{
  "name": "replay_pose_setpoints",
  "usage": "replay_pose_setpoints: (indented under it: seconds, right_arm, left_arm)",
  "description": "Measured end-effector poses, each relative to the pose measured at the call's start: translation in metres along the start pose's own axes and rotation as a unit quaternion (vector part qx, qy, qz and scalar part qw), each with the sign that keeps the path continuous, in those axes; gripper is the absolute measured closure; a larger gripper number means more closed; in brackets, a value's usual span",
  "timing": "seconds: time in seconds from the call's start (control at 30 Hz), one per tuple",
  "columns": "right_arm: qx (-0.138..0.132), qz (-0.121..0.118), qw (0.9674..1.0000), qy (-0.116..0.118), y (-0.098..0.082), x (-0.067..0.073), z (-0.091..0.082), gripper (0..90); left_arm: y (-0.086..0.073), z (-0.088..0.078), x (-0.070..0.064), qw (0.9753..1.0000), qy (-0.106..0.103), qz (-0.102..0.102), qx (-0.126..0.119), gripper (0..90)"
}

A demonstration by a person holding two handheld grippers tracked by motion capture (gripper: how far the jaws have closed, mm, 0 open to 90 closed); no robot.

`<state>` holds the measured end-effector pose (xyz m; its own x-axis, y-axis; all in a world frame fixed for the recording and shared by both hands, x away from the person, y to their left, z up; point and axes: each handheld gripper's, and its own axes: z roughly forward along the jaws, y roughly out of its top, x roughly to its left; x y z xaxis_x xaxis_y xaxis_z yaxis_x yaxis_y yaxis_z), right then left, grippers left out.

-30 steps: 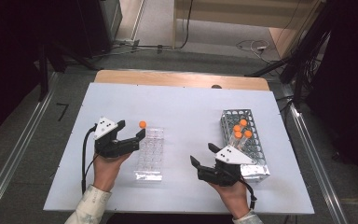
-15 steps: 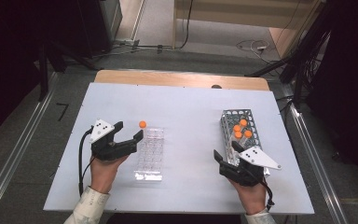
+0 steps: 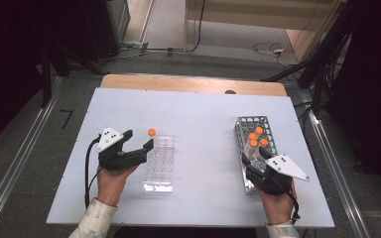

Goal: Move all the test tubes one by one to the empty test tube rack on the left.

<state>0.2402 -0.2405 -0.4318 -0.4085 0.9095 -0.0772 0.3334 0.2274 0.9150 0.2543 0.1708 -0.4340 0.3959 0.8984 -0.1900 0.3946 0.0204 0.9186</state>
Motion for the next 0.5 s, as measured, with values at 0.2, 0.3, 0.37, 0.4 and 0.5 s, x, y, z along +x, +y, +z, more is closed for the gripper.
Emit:
replay_pose_setpoints:
  seconds: [0.2,0.3,0.37,0.4,0.5]
  right_arm:
    - [0.009,-0.016,0.9998,-0.011,-0.002,-0.004,0.002,49.9]
    - [0.018,-0.003,0.9998,-0.002,-0.003,-0.006,0.006,50.1]
    - [0.022,-0.006,0.9997,-0.005,-0.004,-0.008,0.008,52.3]
    - [0.026,-0.003,0.9996,-0.005,-0.004,-0.009,0.010,53.6]
    - [0.034,-0.002,0.9994,-0.003,-0.005,-0.012,0.014,56.7]
  left_arm:
    - [0.000,0.001,-0.001,1.0000,0.000,0.002,0.003,19.3]
    - [-0.001,0.001,-0.001,1.0000,-0.002,0.001,0.004,19.4]
    - [-0.001,0.002,-0.002,1.0000,-0.003,0.002,0.004,19.4]
    - [-0.001,0.002,-0.002,1.0000,-0.003,0.002,0.004,19.5]
    - [-0.001,0.002,-0.002,1.0000,-0.003,0.001,0.003,19.5]
